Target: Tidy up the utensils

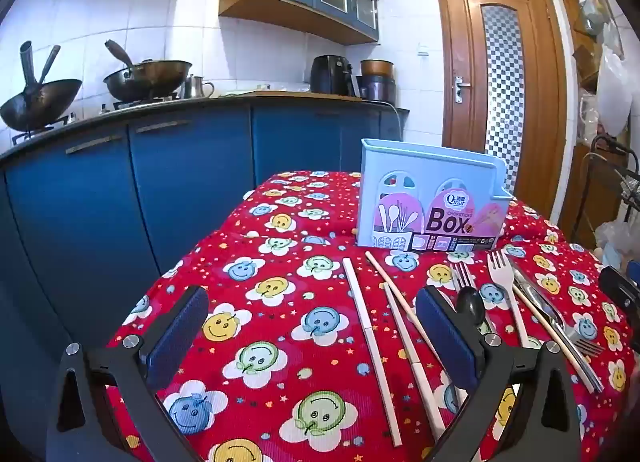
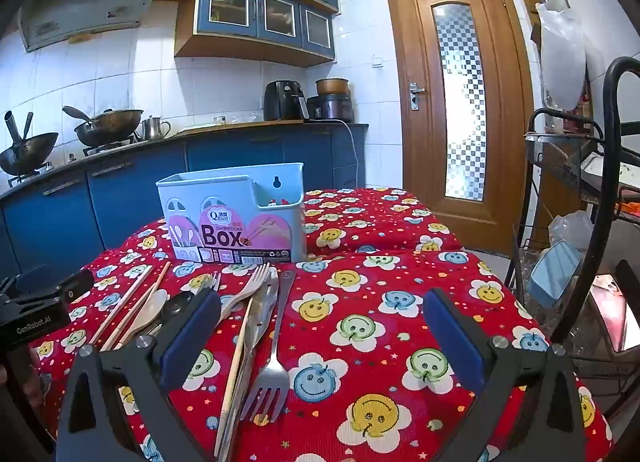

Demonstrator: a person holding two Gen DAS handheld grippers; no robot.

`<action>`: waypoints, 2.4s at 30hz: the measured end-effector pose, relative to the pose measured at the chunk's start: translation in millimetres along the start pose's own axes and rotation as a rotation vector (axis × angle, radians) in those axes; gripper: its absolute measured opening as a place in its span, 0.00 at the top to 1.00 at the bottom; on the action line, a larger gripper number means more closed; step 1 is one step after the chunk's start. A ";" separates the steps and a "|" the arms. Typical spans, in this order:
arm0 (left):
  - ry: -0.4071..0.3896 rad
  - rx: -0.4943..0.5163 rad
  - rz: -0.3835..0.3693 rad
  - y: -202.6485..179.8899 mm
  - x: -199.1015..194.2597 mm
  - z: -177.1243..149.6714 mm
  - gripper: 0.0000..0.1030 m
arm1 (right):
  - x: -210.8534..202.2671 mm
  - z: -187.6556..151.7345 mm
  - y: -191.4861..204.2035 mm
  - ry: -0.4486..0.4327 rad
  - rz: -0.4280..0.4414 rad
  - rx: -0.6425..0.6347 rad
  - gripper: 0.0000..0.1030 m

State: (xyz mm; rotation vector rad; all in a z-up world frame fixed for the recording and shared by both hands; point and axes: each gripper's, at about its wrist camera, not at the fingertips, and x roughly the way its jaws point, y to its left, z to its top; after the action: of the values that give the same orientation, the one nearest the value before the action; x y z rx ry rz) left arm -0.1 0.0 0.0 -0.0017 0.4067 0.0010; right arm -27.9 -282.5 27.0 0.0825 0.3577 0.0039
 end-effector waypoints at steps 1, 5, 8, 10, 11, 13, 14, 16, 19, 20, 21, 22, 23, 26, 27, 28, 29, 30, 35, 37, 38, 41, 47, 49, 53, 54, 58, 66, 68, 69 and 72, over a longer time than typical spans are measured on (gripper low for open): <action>0.000 -0.001 0.000 0.0 0.0 0.0 0.00 | 0.0 -0.1 0.0 -0.001 0.000 0.000 0.00; 0.000 -0.001 0.000 0.1 0.0 0.0 0.00 | 0.0 -0.1 0.0 -0.002 0.000 -0.002 0.00; 0.000 -0.001 0.004 0.0 0.3 0.2 0.00 | 0.1 -0.1 0.0 -0.003 -0.001 -0.002 0.00; 0.000 -0.001 0.002 0.1 0.3 0.0 0.00 | -0.3 -0.1 -0.2 -0.004 0.000 -0.001 0.00; 0.000 -0.001 0.002 0.1 0.4 0.0 0.00 | 0.0 -0.1 -0.1 -0.003 -0.001 -0.001 0.00; 0.001 0.001 0.002 -0.1 0.6 -0.1 0.00 | 0.0 -0.2 0.0 -0.003 0.000 -0.002 0.00; 0.001 0.002 0.002 -0.2 0.7 -0.2 0.00 | -0.1 0.0 0.0 -0.003 -0.001 -0.002 0.00; 0.000 0.003 0.002 -0.3 1.0 -0.3 0.00 | 0.0 -0.2 -0.3 -0.003 -0.001 -0.002 0.00; -0.001 0.003 0.003 0.0 1.5 -0.5 0.00 | 0.0 -0.2 -0.3 -0.003 -0.001 -0.001 0.00; 0.000 0.002 0.002 1.1 1.8 -2.3 0.00 | 0.0 -0.2 -0.2 -0.003 -0.001 -0.001 0.00; 0.000 0.002 0.003 1.3 2.2 -2.7 0.00 | 0.0 -0.3 -0.2 -0.003 -0.001 -0.002 0.00; 0.001 0.001 0.003 1.4 2.5 -3.1 0.00 | -0.1 -0.3 -0.2 -0.003 -0.001 -0.002 0.00; 0.001 0.001 0.003 1.5 3.0 -3.4 0.00 | -0.1 -0.3 -0.2 -0.004 -0.001 -0.002 0.00; 0.000 0.003 0.001 1.4 2.1 -2.8 0.00 | -0.1 -0.4 -0.1 -0.003 0.000 -0.001 0.00; 0.000 0.003 0.001 1.6 2.4 -3.2 0.00 | -0.1 -0.4 0.0 -0.003 0.000 -0.001 0.00; 0.000 0.004 0.001 1.8 2.7 -3.6 0.00 | -0.1 -0.4 0.0 -0.003 -0.001 -0.001 0.00; 0.000 0.004 0.001 2.0 3.1 -3.9 0.00 | -0.1 -0.4 0.1 -0.003 0.000 -0.001 0.00; 0.000 0.003 0.001 2.3 3.5 -4.3 0.00 | -0.1 -0.5 0.1 -0.003 0.000 -0.001 0.00; 0.000 0.003 0.001 3.5 5.2 -5.6 0.00 | 0.0 -0.5 0.2 -0.003 0.000 -0.001 0.00; -0.001 0.003 0.002 1.3 2.0 -2.9 0.00 | 0.0 -0.5 0.2 -0.003 0.000 -0.001 0.00; -0.001 0.003 0.002 1.2 1.7 -2.5 0.00 | 0.1 -0.5 0.2 -0.003 0.000 -0.001 0.00; -0.001 0.003 0.002 1.7 2.5 -3.8 0.00 | 0.2 -0.5 0.2 -0.003 0.000 0.000 0.00; -0.001 0.004 0.002 1.2 1.7 -2.5 0.00 | 0.1 -0.6 0.2 -0.003 0.000 0.000 0.00; -0.001 0.003 0.002 1.4 2.3 -3.3 0.00 | 0.1 -0.6 0.2 -0.002 0.000 0.000 0.00; -0.001 0.003 0.001 1.3 2.2 -3.3 0.00 | 0.2 -0.6 0.2 -0.002 0.000 0.000 0.00; -0.001 0.004 0.001 1.2 1.7 -2.4 0.00 | 0.2 -0.6 0.3 -0.002 -0.001 0.000 0.00; -0.001 0.003 0.001 1.2 1.8 -2.7 0.00 | 0.3 -0.6 0.2 -0.002 0.000 0.000 0.00; -0.001 0.003 0.002 1.2 1.8 -2.5 0.00 | 0.3 -0.5 0.2 -0.002 0.000 0.000 0.00; -0.001 0.003 0.001 1.2 2.0 -2.9 0.00 | 0.4 -0.5 0.2 -0.001 0.000 0.000 0.00; -0.001 0.003 0.001 1.2 1.7 -2.6 0.00 | 0.3 -0.5 0.2 -0.001 0.000 0.000 0.00; -0.001 0.003 0.001 1.2 1.8 -2.6 0.00 | 0.3 -0.4 0.2 -0.001 0.000 0.000 0.00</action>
State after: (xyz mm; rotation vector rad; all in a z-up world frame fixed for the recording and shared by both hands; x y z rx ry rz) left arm 0.5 1.2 -3.0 0.0010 0.4059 0.0013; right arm -27.8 -282.2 26.5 0.0828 0.3565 0.0036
